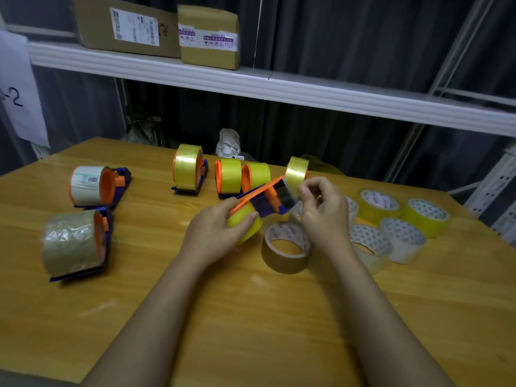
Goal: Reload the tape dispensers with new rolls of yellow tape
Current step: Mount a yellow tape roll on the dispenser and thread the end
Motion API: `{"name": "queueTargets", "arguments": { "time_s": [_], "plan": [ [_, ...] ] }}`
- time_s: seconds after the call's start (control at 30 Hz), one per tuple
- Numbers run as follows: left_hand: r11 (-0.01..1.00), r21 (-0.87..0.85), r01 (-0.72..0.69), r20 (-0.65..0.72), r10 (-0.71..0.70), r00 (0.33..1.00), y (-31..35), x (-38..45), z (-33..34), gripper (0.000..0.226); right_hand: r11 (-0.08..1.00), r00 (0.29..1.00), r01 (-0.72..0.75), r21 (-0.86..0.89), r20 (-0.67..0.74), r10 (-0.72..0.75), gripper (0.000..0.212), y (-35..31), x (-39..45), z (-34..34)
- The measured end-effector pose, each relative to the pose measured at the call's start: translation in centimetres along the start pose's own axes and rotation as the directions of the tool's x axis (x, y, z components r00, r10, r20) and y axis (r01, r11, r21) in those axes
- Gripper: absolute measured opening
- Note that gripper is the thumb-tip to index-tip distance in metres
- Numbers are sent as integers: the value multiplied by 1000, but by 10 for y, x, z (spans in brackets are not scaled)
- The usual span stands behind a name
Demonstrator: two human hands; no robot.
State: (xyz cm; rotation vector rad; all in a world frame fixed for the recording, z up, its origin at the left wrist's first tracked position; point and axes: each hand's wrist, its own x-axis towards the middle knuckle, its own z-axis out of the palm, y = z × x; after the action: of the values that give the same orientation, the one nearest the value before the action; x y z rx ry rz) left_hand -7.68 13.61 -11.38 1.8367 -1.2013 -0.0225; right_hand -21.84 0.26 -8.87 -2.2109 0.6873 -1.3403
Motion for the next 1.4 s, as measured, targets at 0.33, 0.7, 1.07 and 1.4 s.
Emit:
{"name": "queueTargets", "arguments": {
  "time_s": [0.33,0.7,1.07,1.4],
  "plan": [
    [998,45,-44,-27,45,999,2,-1,2,37,976,987,-148,160,-32,155,10,12,-14,3],
    [998,-41,-47,25,48,999,1,-5,5,30,963,973,-215,166,-53,226,14,13,-20,0],
    [997,-74,-33,27,35,999,-2,-7,2,35,959,974,-201,200,-67,218,13,10,-18,-15],
    [1000,-13,-3,-119,2,993,3,-3,4,32,880,918,-392,269,58,391,16,13,-11,-15]
  ]
}}
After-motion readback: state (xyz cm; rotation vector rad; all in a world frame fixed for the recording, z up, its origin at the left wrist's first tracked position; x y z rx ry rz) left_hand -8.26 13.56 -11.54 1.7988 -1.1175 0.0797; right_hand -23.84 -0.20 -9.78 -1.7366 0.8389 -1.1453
